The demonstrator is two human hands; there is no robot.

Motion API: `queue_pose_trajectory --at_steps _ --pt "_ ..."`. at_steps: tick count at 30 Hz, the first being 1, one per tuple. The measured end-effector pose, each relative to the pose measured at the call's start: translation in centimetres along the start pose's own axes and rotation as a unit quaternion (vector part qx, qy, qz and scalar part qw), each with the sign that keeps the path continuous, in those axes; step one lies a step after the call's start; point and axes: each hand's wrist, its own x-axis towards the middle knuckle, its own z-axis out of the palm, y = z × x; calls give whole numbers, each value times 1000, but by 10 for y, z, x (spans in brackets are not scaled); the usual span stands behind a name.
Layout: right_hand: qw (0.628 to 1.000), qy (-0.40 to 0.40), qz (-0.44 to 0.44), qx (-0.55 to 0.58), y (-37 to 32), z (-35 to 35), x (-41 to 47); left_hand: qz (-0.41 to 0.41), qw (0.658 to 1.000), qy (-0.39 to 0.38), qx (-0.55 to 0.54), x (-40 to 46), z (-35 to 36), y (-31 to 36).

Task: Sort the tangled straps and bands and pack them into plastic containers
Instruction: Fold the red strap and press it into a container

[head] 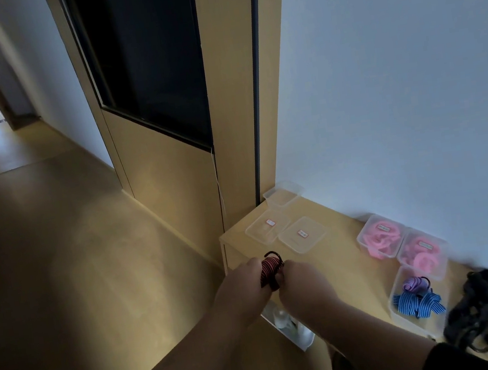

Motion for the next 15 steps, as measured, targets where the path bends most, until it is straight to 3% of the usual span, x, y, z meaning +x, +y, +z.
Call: queue_pose_trajectory --at_steps 5,15 --pt "994 -66 -18 -80 -6 -10 0 32 999 3 1 -4 1 -2" --pt "989 -66 -45 -125 -13 -24 2 18 989 65 -131 -3 -7 5"
